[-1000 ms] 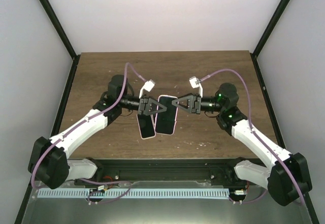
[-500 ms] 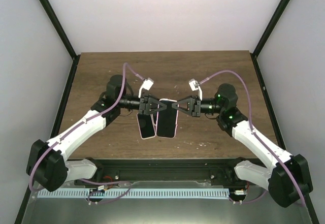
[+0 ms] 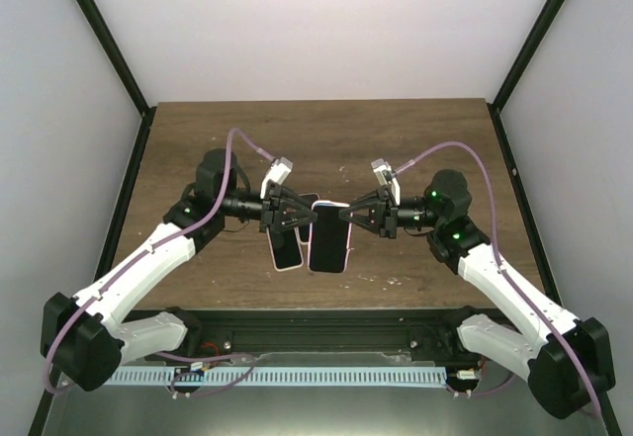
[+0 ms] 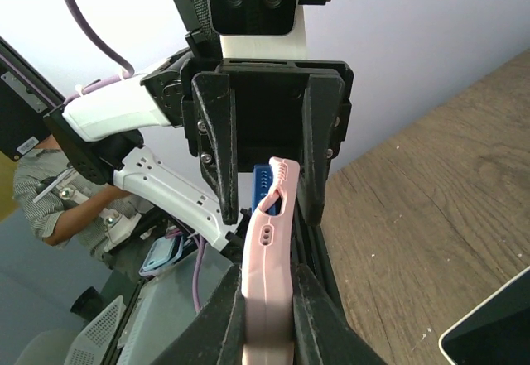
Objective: Put the phone into the phone case
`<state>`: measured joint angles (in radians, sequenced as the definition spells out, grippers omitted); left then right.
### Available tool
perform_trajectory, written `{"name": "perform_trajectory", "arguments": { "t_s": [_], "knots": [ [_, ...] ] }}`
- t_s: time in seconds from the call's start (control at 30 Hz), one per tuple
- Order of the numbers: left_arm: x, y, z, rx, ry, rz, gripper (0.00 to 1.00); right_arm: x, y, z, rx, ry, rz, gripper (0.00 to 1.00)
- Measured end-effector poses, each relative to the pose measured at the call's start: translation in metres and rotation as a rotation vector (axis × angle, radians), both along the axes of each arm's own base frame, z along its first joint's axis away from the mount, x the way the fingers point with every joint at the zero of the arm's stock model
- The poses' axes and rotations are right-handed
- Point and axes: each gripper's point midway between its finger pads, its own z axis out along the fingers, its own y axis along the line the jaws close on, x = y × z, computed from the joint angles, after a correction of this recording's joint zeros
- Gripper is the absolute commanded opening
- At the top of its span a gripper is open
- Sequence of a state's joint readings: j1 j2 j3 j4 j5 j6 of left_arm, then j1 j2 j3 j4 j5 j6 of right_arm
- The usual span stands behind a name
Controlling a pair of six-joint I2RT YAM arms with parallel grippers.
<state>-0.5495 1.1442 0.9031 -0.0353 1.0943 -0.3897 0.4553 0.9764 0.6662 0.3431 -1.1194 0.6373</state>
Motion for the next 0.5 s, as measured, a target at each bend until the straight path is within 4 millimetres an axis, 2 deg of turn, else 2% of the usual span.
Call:
{"name": "perform_trajectory", "arguments": {
  "t_s": [0.13, 0.43, 0.5],
  "knots": [
    [0.0, -0.001, -0.002, 0.005, 0.0, -0.009, 0.02, 0.001, 0.001, -0.003, -0.005, 0.008, 0.005, 0.01],
    [0.009, 0.001, -0.01, 0.042, -0.034, 0.048, 0.0, 0.009, 0.002, -0.012, -0.027, 0.008, -0.026, 0.07],
    [0.011, 0.002, -0.012, 0.054, -0.042, 0.067, 0.0, 0.011, 0.002, -0.014, -0.033, 0.01, -0.036, 0.12]
  ]
}}
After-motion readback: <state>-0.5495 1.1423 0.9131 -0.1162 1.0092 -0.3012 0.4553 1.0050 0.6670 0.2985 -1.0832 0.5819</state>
